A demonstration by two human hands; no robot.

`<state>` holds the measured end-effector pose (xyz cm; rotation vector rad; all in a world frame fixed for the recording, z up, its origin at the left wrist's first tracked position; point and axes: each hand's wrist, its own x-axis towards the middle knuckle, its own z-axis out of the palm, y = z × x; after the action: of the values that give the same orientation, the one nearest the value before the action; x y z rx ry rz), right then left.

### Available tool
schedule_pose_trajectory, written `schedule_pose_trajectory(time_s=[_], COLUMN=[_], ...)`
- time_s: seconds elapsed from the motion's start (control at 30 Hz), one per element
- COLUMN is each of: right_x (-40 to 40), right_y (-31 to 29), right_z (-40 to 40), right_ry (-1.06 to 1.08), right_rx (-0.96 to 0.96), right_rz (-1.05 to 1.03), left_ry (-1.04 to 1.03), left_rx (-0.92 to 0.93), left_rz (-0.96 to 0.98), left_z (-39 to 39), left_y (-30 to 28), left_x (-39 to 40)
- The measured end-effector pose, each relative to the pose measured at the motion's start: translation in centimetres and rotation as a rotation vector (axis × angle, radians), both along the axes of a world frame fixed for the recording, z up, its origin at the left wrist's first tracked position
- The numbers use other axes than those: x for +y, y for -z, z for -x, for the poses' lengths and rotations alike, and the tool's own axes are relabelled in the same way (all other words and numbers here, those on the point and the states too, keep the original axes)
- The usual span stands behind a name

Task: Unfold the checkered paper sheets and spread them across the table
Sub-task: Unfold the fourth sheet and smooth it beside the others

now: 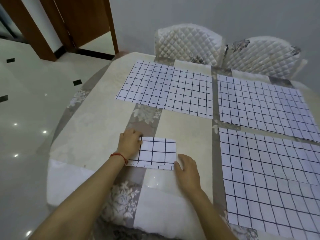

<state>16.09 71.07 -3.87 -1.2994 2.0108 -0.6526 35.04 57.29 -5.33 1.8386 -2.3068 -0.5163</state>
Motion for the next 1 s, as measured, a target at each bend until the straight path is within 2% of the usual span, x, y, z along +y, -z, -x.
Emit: schedule_pose_trajectory(time_s=[0.07, 0.2, 0.37, 0.57, 0.67, 0.8, 0.9, 1.0], right_x=[0.2, 1.1, 1.5, 1.1, 1.2, 2.1, 3.1, 4.2], right_y=[-0.1, -0.4, -1.6, -4.4, -6.4, -9.6, -11.1, -12.6], right_z=[-0.1, 0.0, 0.2, 0.3, 0.3, 1.0, 1.8, 2.5], right_ry=[0.025, 0.114, 0.344, 0.243, 0.285, 0.277, 0.208, 0.096], right_rx=[-0.017, -0.120, -0.636, -0.975, -1.178, -0.889, -0.700, -0.525], right_rz=[-0.009, 0.020, 0.022, 0.113, 0.225, 0.327, 0.396, 0.428], left_ry=[0.016, 0.040, 0.074, 0.005, -0.064, -0.244, -0.381, -0.362], left_rx=[0.041, 0.298, 0.597, 0.991, 1.058, 1.089, 0.998, 0.921], left_rz=[-0.023, -0.097, -0.113, -0.160, -0.169, -0.146, -0.179, -0.203], left_z=[-0.2, -0.5, -1.1, -0.2, 0.8, 2.1, 3.8, 5.7], left_y=[-0.1, -1.9, -6.1, -10.9, -11.6, -11.6, -11.2, -11.1], left_x=[0.0, 0.7, 3.4, 6.7, 8.2, 10.2, 11.9, 13.5])
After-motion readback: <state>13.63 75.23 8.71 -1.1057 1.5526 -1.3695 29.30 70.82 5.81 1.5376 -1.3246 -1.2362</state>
